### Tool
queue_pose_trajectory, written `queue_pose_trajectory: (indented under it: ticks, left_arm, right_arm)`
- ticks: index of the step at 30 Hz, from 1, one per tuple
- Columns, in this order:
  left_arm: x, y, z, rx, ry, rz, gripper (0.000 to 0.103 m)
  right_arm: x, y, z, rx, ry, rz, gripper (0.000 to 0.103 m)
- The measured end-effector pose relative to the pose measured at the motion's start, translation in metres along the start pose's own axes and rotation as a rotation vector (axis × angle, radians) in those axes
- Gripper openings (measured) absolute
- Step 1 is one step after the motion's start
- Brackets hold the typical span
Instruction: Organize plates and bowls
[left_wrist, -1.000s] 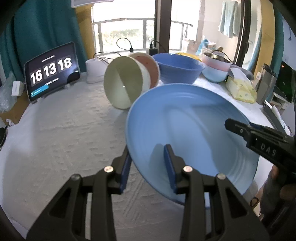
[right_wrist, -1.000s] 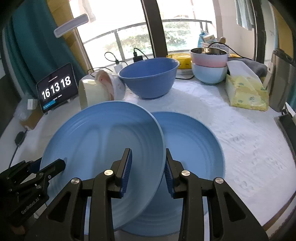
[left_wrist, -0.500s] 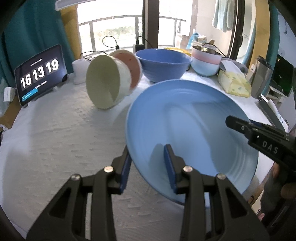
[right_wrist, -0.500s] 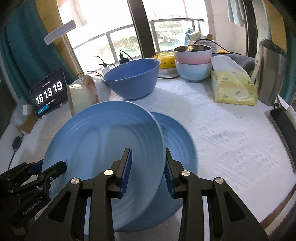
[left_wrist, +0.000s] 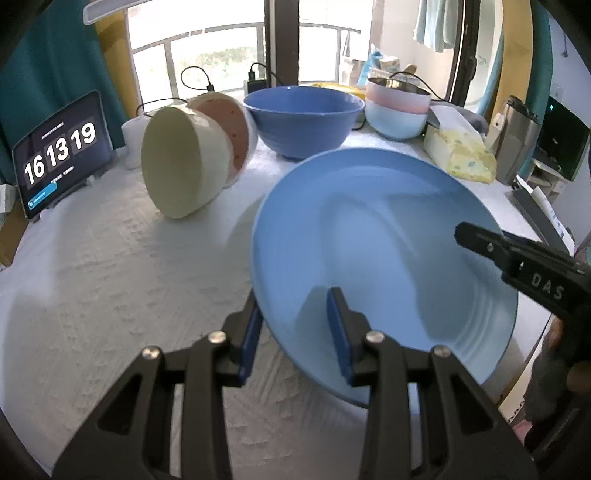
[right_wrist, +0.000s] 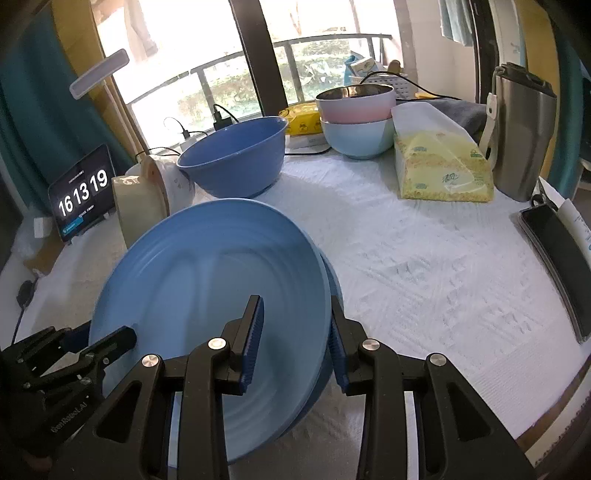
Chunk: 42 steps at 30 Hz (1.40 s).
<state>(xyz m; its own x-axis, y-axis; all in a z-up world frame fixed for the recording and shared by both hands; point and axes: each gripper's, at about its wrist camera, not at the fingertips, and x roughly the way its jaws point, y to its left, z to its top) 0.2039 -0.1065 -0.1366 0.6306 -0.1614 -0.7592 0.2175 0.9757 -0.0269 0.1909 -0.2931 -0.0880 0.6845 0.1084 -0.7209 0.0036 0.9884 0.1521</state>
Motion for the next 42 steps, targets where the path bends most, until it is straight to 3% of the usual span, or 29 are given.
queue_pose_trajectory:
  ticks: [9,21,25,33,42]
  left_arm:
    - [0.009,0.0,0.003,-0.003,0.033,-0.006,0.037]
    - [0.008,0.003,0.0,-0.002,0.04,0.006,0.037]
    - [0.008,0.009,-0.001,-0.033,0.044,0.004,0.045]
    - [0.008,0.022,0.005,-0.108,0.031,0.005,0.045]
    - [0.02,0.026,0.009,-0.164,0.049,-0.015,0.045]
  right_arm:
    - [-0.001,-0.001,0.006,-0.006,-0.005,-0.001,0.036]
    - [-0.003,-0.003,0.005,-0.028,-0.023,-0.067,0.036]
    - [-0.004,-0.003,0.005,-0.029,-0.029,-0.07,0.036]
    - [-0.003,-0.008,0.007,-0.016,-0.027,-0.079,0.044]
    - [0.006,-0.02,0.006,0.024,0.005,-0.067,0.045]
